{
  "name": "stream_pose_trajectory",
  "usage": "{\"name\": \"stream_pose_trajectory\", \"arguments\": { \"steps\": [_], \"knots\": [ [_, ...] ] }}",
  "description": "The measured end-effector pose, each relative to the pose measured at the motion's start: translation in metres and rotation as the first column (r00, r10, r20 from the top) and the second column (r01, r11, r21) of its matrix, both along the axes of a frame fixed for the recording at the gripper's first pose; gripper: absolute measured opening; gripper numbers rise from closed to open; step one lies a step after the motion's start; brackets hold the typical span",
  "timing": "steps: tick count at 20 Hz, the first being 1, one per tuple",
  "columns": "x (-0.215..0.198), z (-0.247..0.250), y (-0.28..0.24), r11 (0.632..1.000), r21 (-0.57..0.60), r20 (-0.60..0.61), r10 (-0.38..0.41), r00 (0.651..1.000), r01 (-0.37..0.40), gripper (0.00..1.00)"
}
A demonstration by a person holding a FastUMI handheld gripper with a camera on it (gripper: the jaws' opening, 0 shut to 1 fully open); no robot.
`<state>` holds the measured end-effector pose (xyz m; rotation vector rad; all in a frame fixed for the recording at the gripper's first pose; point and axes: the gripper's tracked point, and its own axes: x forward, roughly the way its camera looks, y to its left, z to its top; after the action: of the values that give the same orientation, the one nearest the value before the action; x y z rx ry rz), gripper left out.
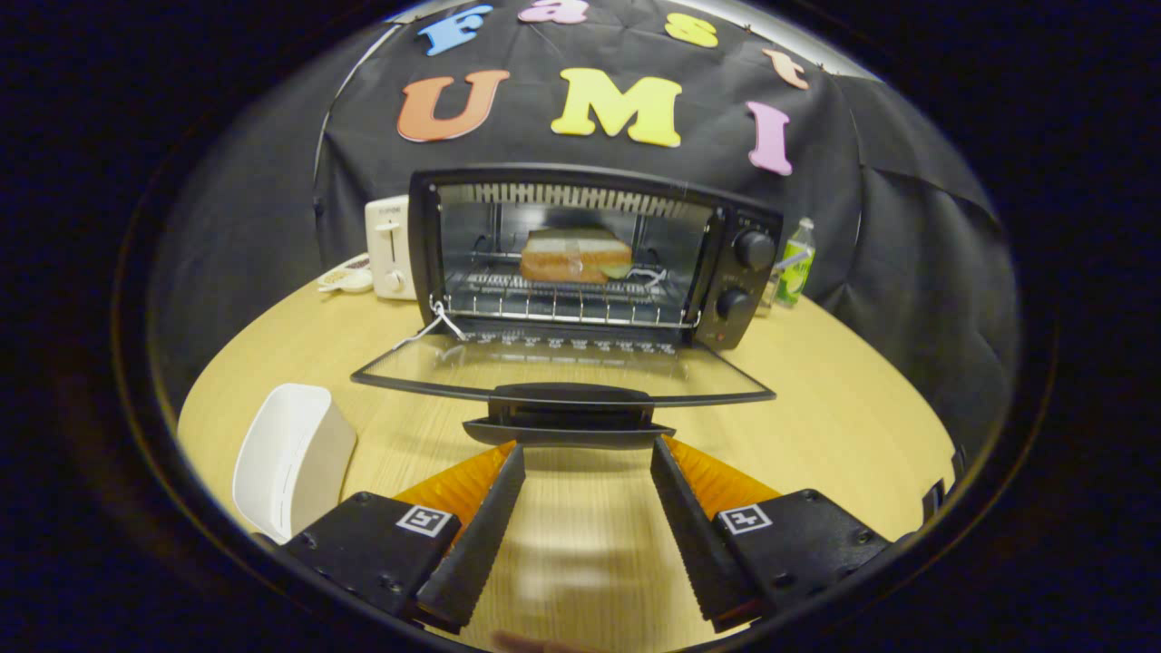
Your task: Open the toaster oven, put the food inside, and close the toaster oven door.
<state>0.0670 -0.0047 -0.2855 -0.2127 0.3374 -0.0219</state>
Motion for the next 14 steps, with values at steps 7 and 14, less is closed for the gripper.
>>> {"name": "stream_pose_trajectory", "arguments": {
  "steps": [7, 14],
  "knots": [
    [0.042, 0.101, 0.008, 0.998, 0.065, 0.201, 0.004, 0.979, -0.017, 0.92],
    [-0.008, 0.210, 0.000, 0.998, 0.054, 0.364, 0.004, 0.931, -0.025, 0.95]
  ]
}}
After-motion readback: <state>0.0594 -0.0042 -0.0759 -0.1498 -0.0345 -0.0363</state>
